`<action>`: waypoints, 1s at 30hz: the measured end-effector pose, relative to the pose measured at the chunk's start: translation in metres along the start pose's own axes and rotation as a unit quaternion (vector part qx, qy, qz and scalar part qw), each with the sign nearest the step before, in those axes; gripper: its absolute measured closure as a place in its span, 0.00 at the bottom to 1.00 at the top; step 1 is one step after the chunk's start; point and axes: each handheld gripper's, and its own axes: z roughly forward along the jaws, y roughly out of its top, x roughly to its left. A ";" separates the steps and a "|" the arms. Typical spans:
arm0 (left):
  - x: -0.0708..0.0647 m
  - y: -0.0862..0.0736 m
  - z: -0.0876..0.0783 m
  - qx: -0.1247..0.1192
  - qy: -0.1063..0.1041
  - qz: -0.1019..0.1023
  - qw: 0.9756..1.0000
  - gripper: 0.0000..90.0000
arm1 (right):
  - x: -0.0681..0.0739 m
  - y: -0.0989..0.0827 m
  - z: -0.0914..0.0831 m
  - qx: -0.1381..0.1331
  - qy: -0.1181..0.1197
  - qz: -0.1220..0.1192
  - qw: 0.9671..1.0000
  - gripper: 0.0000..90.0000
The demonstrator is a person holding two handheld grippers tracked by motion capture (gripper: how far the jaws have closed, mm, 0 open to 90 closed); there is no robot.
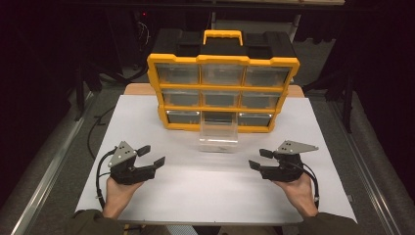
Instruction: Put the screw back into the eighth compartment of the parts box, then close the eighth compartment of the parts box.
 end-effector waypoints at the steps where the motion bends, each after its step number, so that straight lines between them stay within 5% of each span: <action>1: 0.000 0.000 0.000 0.000 0.000 0.000 1.000 0.35 | 0.000 -0.001 0.000 -0.001 0.003 0.003 1.000 0.46; 11: 0.000 -0.001 -0.002 0.001 0.005 0.003 1.000 0.35 | 0.007 -0.001 0.006 0.005 0.001 -0.015 1.000 0.52; 15: 0.000 -0.001 -0.001 0.002 0.004 0.004 1.000 0.35 | 0.006 -0.001 0.008 0.010 0.009 -0.002 1.000 0.55; 30: -0.002 0.000 0.001 0.002 0.005 0.010 1.000 0.35 | 0.015 0.007 0.024 0.069 -0.001 -0.015 0.998 0.94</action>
